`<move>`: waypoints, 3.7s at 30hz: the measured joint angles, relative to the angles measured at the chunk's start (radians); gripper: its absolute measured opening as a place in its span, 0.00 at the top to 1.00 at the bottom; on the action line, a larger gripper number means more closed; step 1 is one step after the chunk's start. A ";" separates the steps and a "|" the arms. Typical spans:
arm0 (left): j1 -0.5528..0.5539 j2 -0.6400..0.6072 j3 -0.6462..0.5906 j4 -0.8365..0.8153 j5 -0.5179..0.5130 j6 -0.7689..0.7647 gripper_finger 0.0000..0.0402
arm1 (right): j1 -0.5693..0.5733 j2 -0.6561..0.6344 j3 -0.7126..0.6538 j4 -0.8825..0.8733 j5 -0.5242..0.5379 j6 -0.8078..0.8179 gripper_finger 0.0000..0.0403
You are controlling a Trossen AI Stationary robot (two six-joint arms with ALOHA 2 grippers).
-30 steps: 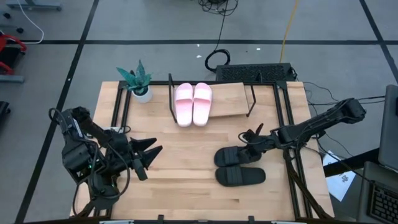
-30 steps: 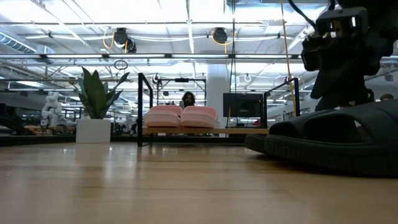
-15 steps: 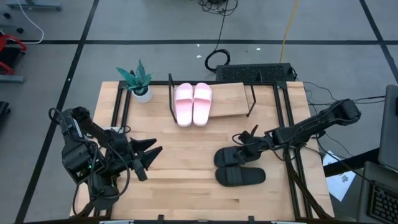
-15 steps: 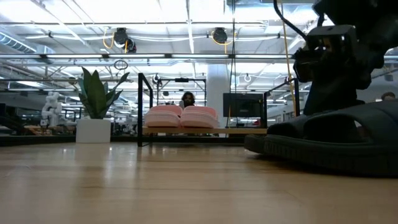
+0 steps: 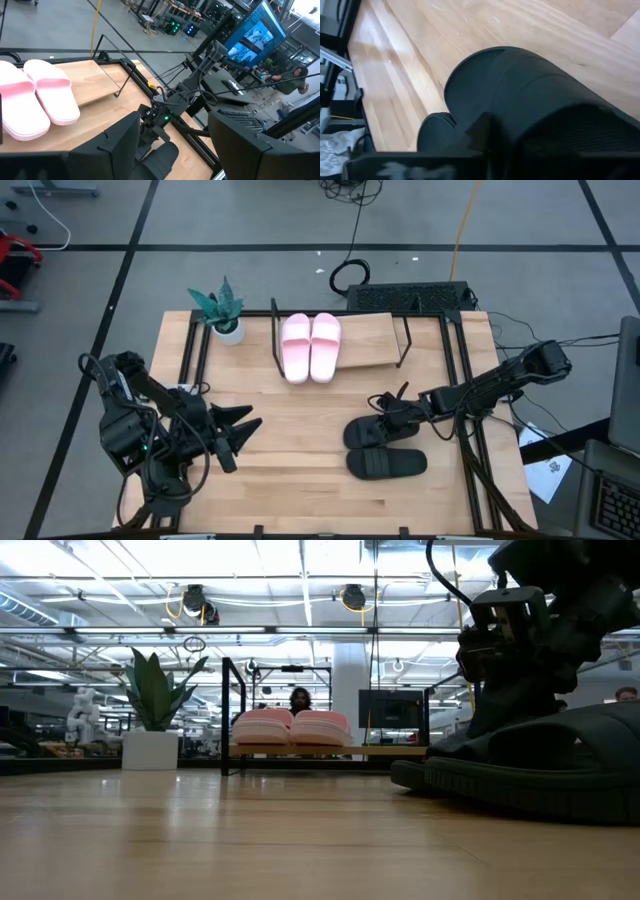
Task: Pick and place slides into the shelf
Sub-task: Put the top black slide on the shelf
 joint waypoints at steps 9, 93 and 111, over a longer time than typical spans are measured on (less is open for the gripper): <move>0.000 0.000 0.000 0.000 0.005 0.002 0.41 | -0.041 -0.088 -0.001 -0.059 -0.003 -0.007 0.99; 0.205 -0.278 0.000 -0.257 0.075 0.367 0.41 | -0.653 0.281 0.510 -0.352 0.814 0.843 1.00; 0.254 -0.278 0.000 -0.257 0.084 0.372 0.41 | -0.686 0.313 0.512 -0.317 0.769 0.811 1.00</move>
